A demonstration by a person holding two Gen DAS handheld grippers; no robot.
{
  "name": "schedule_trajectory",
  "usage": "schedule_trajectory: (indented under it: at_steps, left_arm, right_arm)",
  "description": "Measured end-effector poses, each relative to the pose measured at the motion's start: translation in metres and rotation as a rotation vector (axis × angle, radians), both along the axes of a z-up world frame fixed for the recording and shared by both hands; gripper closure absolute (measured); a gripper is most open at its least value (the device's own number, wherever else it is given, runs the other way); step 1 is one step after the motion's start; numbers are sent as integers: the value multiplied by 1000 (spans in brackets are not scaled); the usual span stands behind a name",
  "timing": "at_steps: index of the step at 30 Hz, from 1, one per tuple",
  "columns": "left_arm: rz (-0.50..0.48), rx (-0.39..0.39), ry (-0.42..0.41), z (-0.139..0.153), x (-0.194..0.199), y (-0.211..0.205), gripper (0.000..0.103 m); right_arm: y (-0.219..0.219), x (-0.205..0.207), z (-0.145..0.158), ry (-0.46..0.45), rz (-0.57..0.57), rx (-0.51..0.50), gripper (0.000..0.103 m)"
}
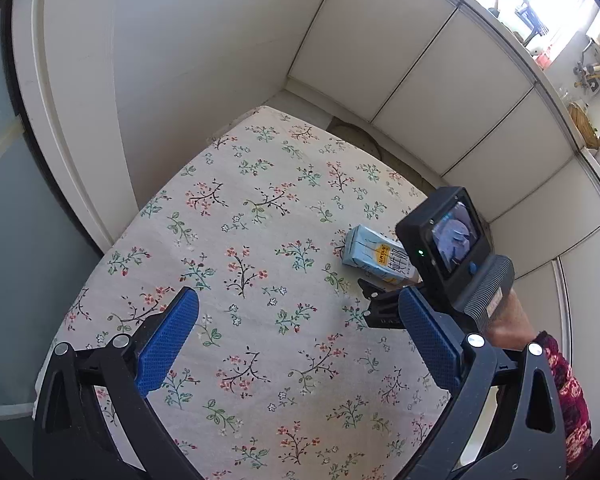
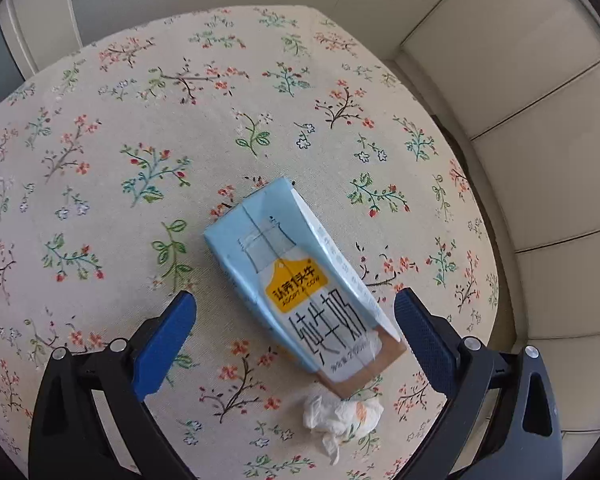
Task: Collect trash
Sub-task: 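Grasp the light-blue milk carton with the right gripper and lift it, then grasp the crumpled white tissue with the left gripper while the right gripper holds the carton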
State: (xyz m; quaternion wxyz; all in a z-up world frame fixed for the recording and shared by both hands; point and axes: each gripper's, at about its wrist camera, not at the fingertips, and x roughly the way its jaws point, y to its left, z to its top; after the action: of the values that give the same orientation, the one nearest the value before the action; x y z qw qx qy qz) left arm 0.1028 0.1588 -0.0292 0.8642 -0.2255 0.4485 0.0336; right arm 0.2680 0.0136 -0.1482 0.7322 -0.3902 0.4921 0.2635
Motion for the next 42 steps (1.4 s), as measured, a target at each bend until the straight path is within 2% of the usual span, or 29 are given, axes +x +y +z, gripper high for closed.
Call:
schedule_trajectory:
  at_steps: [4, 6, 7, 8, 12, 14, 18, 26, 30, 35, 38, 42]
  left_arm:
    - [-10, -36, 18, -5, 3, 2, 7]
    - [-12, -36, 21, -7, 3, 2, 7]
    - [-11, -33, 17, -7, 3, 2, 7]
    - [-10, -32, 14, -6, 2, 2, 7]
    - [-4, -17, -8, -3, 2, 2, 7]
    - [-5, -1, -23, 0, 3, 0, 8]
    - [-16, -7, -46, 3, 6, -7, 8]
    - [-55, -4, -93, 9, 15, -37, 8]
    - [-91, 0, -100, 6, 24, -59, 8]
    - [-176, 22, -103, -6, 48, -101, 9]
    - [-250, 44, -93, -19, 66, -132, 9]
    - [-346, 81, -41, -47, 95, -178, 11]
  right_arm:
    - [7, 12, -17, 78, 4, -32, 9]
    - [5, 19, -16, 124, -27, 23, 22]
    - [2, 24, -14, 159, -48, 69, 38]
    - [-1, 28, -11, 180, -74, 106, 43]
    - [-12, 36, -5, 167, -158, 180, 45]
    - [-22, 36, 4, 145, -200, 262, 45]
    - [-47, 31, 38, 66, -275, 427, 45]
    - [-95, -10, 122, -144, -395, 618, 45]
    - [-141, -35, 158, -280, -498, 686, 45]
    - [-212, -81, 183, -395, -644, 786, 44]
    - [-252, -113, 185, -443, -745, 839, 44]
    - [-292, -151, 177, -494, -871, 891, 44]
